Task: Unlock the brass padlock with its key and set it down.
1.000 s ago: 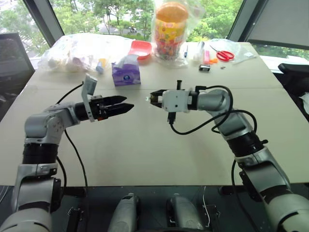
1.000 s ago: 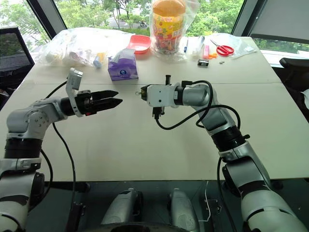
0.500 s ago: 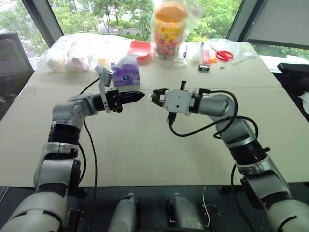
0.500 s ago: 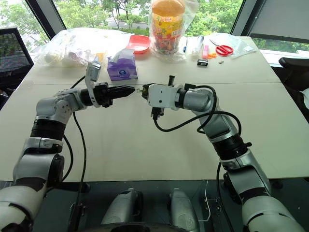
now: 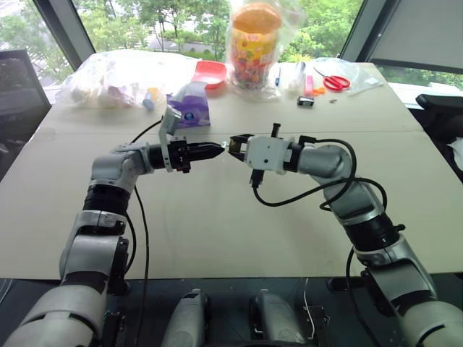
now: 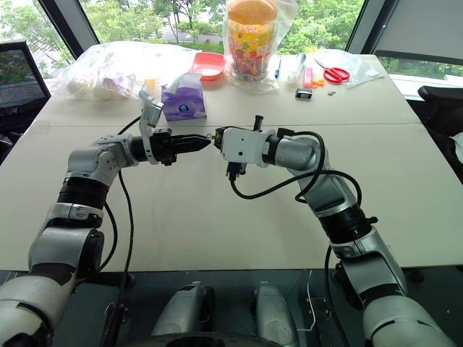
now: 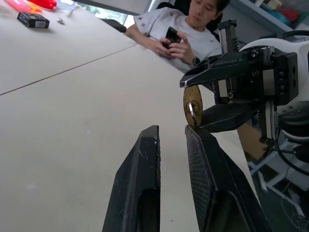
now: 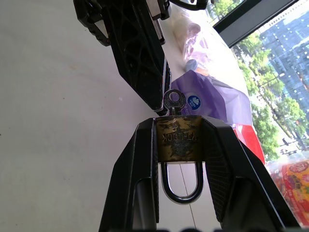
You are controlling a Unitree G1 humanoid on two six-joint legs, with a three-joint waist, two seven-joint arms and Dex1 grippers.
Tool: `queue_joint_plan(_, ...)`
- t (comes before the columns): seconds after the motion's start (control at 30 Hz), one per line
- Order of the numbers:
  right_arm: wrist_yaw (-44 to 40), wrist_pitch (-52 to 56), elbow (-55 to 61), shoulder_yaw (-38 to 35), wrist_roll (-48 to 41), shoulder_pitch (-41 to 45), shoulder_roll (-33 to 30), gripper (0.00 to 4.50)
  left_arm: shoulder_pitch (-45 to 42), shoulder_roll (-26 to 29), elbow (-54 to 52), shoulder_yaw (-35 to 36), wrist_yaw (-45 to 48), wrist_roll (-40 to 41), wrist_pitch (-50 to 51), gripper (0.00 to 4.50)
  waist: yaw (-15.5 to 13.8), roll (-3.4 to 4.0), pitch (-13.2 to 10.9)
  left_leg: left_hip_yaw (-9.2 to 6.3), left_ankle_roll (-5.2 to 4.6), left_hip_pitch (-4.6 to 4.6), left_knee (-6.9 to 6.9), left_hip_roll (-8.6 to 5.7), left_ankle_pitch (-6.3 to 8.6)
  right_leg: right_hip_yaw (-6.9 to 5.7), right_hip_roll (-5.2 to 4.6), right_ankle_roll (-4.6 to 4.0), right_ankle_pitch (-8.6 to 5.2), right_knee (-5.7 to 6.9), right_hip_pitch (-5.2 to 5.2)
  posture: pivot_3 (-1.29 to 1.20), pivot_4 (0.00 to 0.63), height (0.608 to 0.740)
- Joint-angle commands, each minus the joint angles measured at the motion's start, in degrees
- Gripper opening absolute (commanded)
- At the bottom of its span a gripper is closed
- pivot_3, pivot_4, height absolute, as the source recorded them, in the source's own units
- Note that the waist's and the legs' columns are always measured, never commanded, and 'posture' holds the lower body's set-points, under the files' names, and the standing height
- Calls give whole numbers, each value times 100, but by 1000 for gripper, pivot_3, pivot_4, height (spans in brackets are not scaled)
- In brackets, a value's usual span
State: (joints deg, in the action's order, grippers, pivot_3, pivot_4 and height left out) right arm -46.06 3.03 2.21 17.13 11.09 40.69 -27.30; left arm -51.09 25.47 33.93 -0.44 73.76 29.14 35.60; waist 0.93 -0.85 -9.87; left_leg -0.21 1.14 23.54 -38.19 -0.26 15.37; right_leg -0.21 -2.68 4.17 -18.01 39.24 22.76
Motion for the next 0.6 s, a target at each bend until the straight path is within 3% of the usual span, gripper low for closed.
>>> queue_joint_plan(0.03,42,-19,255,-33,-12,-8,21,715,-155,8,-175,129,91,67,32,837,-2,0,0,0,0,0,0,0,0,0,0,0,0,0,0,0,150,740)
queue_joint_plan(0.6,84,10,300,1,21,-80,9,715,-104,-73,-395,238,75,123,230,837,-1,0,0,0,0,0,0,0,0,0,0,0,0,0,0,0,150,740)
